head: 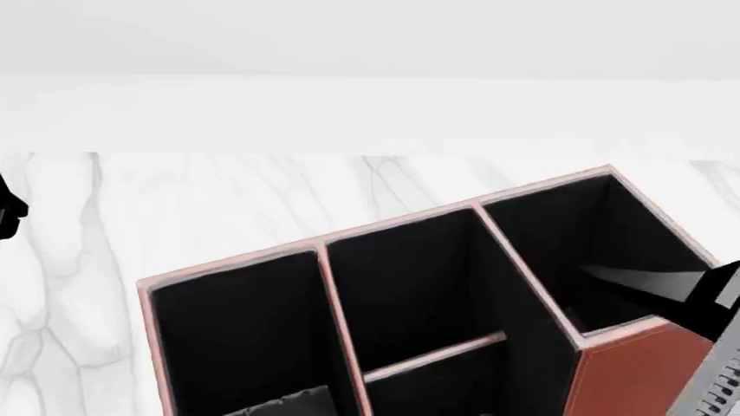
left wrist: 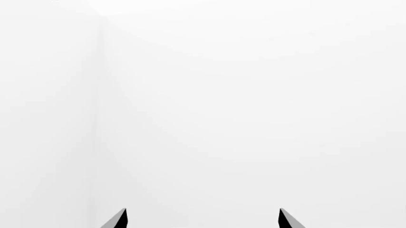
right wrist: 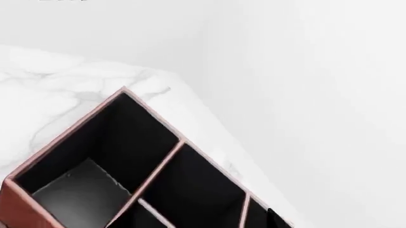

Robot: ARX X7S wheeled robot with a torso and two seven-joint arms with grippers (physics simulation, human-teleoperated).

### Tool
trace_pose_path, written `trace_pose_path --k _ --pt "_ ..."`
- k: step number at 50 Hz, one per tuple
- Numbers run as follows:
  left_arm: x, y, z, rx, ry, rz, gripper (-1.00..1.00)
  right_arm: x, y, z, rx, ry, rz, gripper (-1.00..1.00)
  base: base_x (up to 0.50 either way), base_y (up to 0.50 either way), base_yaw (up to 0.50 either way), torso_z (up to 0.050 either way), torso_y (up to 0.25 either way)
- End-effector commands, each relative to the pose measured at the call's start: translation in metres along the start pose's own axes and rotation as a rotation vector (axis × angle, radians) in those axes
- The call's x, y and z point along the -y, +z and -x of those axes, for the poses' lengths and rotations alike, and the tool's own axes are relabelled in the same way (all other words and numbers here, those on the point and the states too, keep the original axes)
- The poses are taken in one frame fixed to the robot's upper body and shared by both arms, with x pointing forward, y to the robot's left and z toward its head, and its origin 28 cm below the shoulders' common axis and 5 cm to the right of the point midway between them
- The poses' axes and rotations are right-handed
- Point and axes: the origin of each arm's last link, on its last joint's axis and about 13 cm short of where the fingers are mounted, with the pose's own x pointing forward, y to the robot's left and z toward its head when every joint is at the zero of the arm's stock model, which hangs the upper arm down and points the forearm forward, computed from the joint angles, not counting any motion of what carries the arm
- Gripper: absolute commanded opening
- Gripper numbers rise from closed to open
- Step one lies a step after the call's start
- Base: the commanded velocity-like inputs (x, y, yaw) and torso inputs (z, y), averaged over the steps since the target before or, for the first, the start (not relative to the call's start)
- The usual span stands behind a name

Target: Pick up the book and place it in the front compartment of the caddy.

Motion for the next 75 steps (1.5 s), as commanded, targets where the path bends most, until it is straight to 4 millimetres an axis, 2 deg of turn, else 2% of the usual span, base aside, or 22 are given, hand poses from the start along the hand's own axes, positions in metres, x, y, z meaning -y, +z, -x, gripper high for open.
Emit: trace_pose_path --k 1,10,16,30,41,75 --pt "-0.003 0.002 -0.001 0.011 0.019 -0.001 1.00 -0.007 -0.002 0.014 -0.129 0.196 0.012 1.00 0.00 0.00 0.00 0.000 0.000" --pt "-0.004 0.003 -0.001 0.012 0.021 -0.002 1.00 -0.009 -0.009 0.019 -0.261 0.271 0.004 1.00 0.00 0.00 0.00 0.000 0.000" --pt "-0.003 0.002 -0.001 0.010 0.018 -0.003 1.00 -0.011 -0.017 0.016 -0.305 0.298 -0.011 1.00 0.00 0.00 0.00 0.000 0.000" --pt "-0.004 0.003 -0.001 0.012 0.021 -0.002 1.00 -0.007 -0.021 0.007 -0.361 0.327 -0.019 1.00 0.00 0.00 0.00 0.000 0.000" --pt "-0.003 0.002 -0.001 0.009 0.018 -0.003 1.00 -0.014 -0.027 0.008 -0.435 0.397 -0.025 1.00 0.00 0.00 0.00 0.000 0.000" --pt "-0.004 0.003 -0.002 0.012 0.025 -0.003 1.00 -0.034 -0.032 -0.002 -0.439 0.538 0.007 1.00 0.00 0.00 0.00 0.000 0.000"
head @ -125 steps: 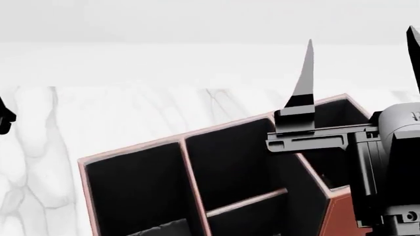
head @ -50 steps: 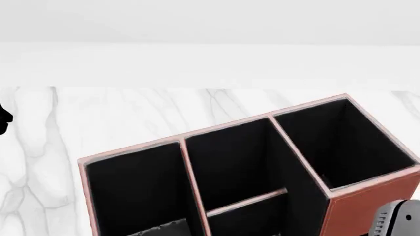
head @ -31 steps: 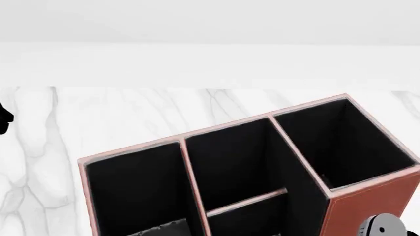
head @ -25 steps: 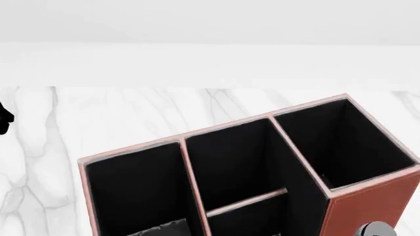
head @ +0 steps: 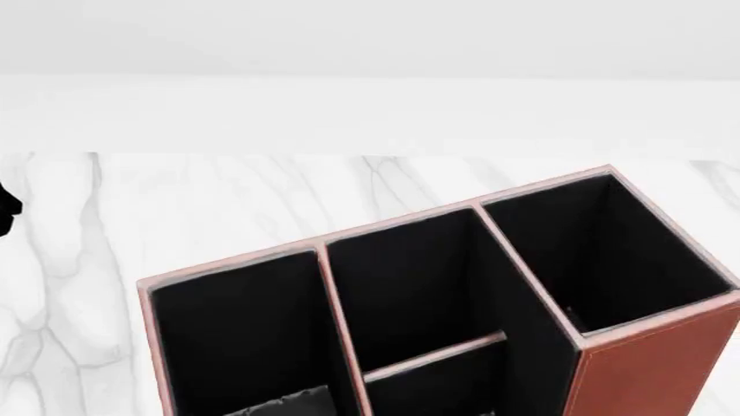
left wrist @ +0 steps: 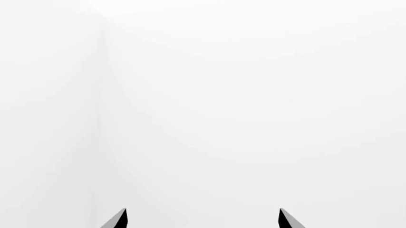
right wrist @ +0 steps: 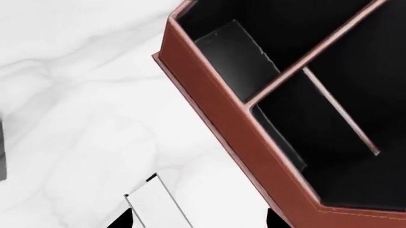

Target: Pick up the book and place it in the front compartment of the caddy.

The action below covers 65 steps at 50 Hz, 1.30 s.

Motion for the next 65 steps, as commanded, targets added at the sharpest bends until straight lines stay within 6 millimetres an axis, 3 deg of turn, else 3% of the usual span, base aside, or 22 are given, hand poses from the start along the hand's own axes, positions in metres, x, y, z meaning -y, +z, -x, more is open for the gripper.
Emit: trace_pose_path --k 1,65 --pt "-0.003 0.001 -0.002 0.010 0.017 0.003 1.00 -0.002 0.001 -0.006 0.019 0.026 0.033 1.00 0.00 0.00 0.00 0.000 0.000" --pt "-0.005 -0.003 -0.001 0.005 0.031 0.007 1.00 0.006 -0.021 -0.057 -0.093 0.154 -0.038 1.00 0.00 0.00 0.00 0.000 0.000"
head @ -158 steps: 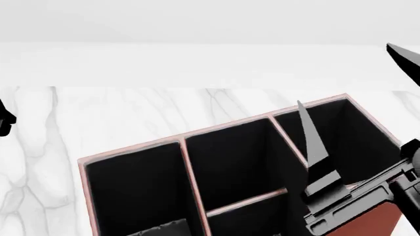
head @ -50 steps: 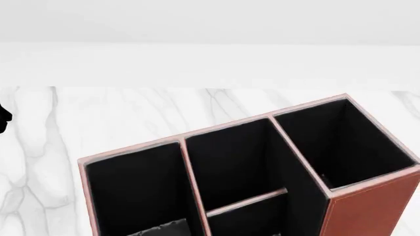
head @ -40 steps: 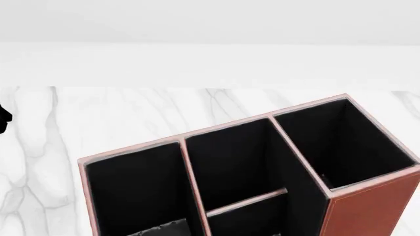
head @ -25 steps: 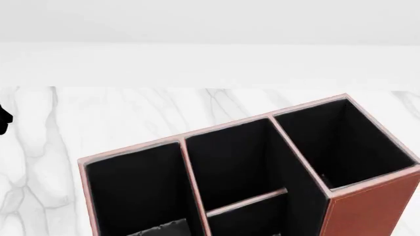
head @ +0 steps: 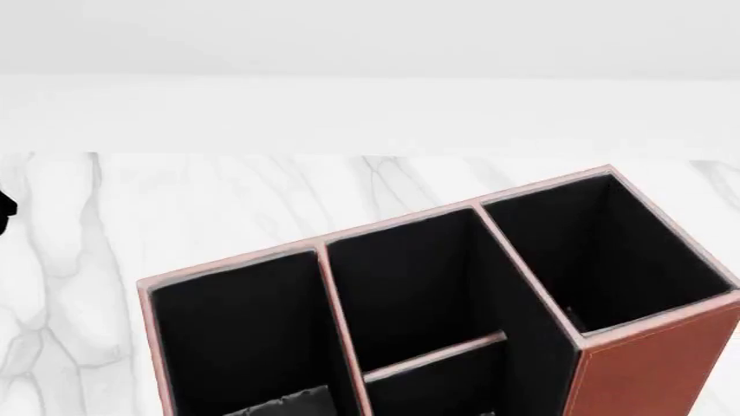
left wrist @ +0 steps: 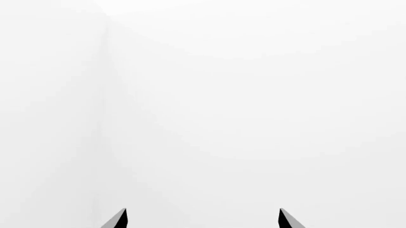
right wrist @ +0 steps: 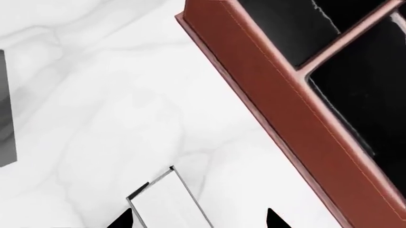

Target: Pick up the book and place it in the front compartment of the caddy.

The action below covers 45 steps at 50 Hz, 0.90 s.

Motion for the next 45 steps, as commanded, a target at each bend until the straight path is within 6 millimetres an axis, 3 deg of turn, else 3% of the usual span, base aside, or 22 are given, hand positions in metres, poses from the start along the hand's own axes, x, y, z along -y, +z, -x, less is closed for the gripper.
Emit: trace_pose_path --k 1,17,18,37,45 --pt "-0.003 0.000 -0.001 0.010 0.019 0.004 1.00 0.003 0.000 -0.010 -0.001 0.020 0.014 1.00 0.00 0.00 0.00 0.000 0.000" --pt "-0.002 0.000 -0.001 0.009 0.018 0.007 1.00 -0.002 -0.011 -0.021 -0.033 0.051 -0.011 1.00 0.00 0.00 0.00 0.000 0.000" --pt "-0.002 0.000 -0.001 0.009 0.018 0.008 1.00 -0.003 -0.011 -0.021 -0.034 0.052 -0.011 -1.00 0.00 0.00 0.00 0.000 0.000" --pt "-0.002 0.001 0.001 0.010 0.020 0.009 1.00 -0.002 -0.010 -0.019 -0.015 0.021 -0.007 -1.00 0.00 0.00 0.00 0.000 0.000" --pt "-0.003 0.002 0.001 0.010 0.024 0.007 1.00 0.005 0.013 0.007 0.086 -0.073 0.053 -1.00 0.00 0.00 0.00 0.000 0.000"
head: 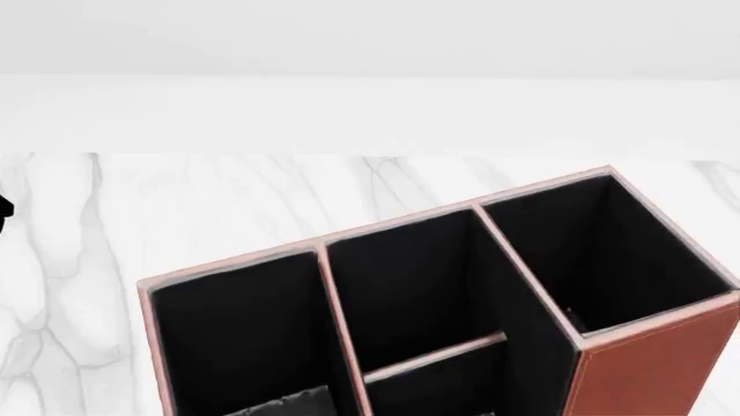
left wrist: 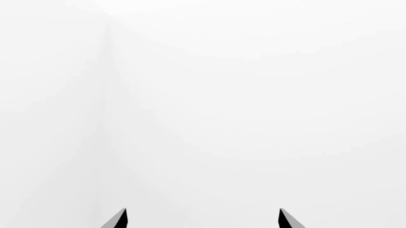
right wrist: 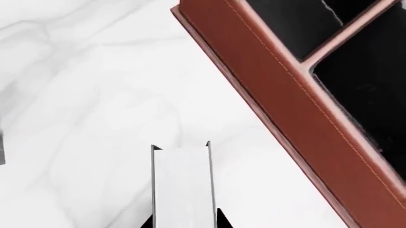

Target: Pick up the book and place it in the front compartment of the caddy.

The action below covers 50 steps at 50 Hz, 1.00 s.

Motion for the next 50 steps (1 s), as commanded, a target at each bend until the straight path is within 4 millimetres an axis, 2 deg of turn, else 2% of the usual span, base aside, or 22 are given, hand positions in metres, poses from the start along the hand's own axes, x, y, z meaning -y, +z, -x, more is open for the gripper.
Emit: trace_pose_path --k 1,9,19,31,43,50 --pt "-0.003 0.001 -0.001 0.011 0.016 0.001 1.00 0.007 0.025 0.026 0.110 -0.084 0.088 -1.00 0.00 0.00 0.00 0.000 0.000" --pt "-0.003 0.001 -0.002 0.012 0.015 0.000 1.00 0.015 0.052 0.061 0.150 -0.175 0.169 -1.00 0.00 0.00 0.00 0.000 0.000" --pt "-0.004 0.000 -0.003 0.009 0.012 -0.002 1.00 0.027 0.093 0.121 0.169 -0.317 0.258 -1.00 0.00 0.00 0.00 0.000 0.000" --pt "-0.004 0.000 -0.003 0.011 0.015 0.001 1.00 0.036 0.135 0.182 0.221 -0.465 0.293 -1.00 0.00 0.00 0.00 0.000 0.000" --pt "-0.003 0.000 -0.002 0.009 0.013 0.001 1.00 0.036 0.160 0.222 0.263 -0.583 0.315 -1.00 0.00 0.00 0.00 0.000 0.001" --pt "-0.002 0.000 -0.001 0.009 0.009 -0.004 1.00 0.033 0.167 0.232 0.289 -0.614 0.334 -1.00 0.00 0.00 0.00 0.000 0.000"
